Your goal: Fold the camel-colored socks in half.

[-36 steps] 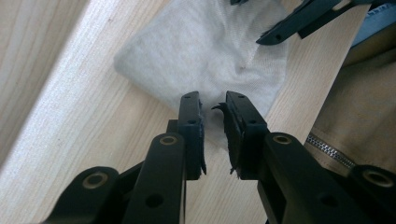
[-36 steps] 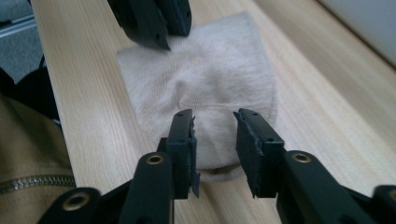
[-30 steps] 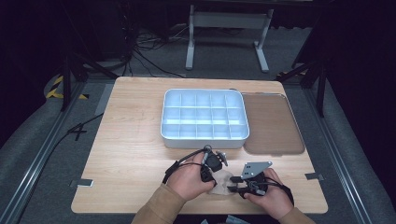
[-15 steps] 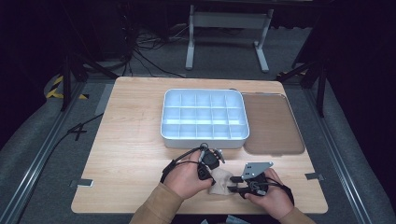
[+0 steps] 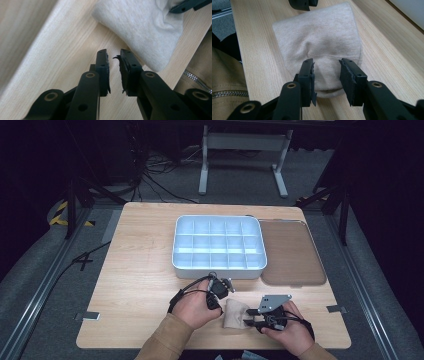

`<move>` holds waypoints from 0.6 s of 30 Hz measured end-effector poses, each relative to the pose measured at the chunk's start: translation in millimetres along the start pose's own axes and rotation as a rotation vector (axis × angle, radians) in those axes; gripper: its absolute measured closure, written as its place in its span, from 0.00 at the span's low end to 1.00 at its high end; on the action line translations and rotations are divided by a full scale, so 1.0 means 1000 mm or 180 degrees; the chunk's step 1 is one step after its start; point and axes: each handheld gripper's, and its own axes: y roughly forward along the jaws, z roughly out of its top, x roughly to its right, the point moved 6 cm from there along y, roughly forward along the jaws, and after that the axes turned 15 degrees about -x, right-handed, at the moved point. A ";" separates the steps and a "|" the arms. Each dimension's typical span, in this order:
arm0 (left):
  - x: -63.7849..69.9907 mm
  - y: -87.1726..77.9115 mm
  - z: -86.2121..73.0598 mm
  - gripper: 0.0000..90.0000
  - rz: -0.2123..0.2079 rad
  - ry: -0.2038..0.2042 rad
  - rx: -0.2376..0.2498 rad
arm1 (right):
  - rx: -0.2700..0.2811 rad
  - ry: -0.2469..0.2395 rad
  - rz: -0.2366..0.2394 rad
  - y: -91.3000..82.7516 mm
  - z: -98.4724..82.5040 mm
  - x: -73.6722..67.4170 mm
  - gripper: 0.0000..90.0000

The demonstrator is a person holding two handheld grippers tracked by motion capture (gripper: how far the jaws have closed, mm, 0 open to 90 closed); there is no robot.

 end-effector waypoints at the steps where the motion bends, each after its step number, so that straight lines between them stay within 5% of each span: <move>1: 0.001 0.001 0.001 0.90 0.0022 0.0037 0.0010 | 0.0005 0.0011 0.0006 0.000 0.000 0.000 0.70; 11: 0.008 0.012 0.008 0.98 0.0180 0.0269 -0.0153 | 0.0002 0.0010 -0.0005 0.000 0.000 0.000 0.72; 18: 0.011 0.011 0.010 0.97 0.0225 0.0324 -0.0085 | 0.0019 0.0010 -0.0007 -0.001 0.001 0.000 0.73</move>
